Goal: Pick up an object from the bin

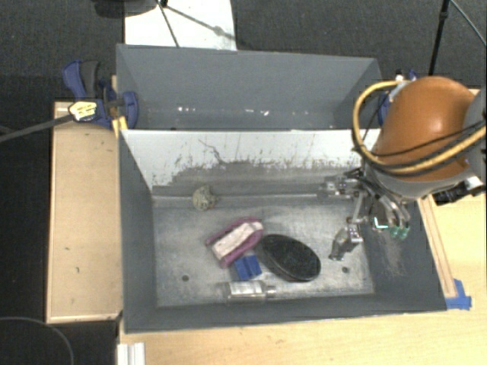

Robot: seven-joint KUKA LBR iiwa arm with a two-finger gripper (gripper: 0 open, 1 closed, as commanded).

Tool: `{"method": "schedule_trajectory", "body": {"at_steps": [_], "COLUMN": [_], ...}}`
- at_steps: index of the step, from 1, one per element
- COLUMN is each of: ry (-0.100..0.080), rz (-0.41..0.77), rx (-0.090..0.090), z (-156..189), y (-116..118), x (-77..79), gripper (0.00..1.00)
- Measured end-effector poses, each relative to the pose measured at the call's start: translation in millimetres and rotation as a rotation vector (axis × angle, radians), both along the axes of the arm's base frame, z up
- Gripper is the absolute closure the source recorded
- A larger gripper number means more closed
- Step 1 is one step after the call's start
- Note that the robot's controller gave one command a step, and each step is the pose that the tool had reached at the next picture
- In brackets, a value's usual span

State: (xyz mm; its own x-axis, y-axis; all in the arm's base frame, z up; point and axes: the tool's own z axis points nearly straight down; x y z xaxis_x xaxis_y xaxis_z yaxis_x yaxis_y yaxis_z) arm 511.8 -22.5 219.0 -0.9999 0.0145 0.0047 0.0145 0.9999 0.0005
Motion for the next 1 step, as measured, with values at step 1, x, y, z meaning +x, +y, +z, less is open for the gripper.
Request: {"method": "schedule_trajectory", "body": {"at_steps": [1], "ry": [-0.007], "rz": [-0.037], "rx": [0.001], "z": [-150.2], "y": [79.7], "x": [-24.0], "gripper": [0.0]}}
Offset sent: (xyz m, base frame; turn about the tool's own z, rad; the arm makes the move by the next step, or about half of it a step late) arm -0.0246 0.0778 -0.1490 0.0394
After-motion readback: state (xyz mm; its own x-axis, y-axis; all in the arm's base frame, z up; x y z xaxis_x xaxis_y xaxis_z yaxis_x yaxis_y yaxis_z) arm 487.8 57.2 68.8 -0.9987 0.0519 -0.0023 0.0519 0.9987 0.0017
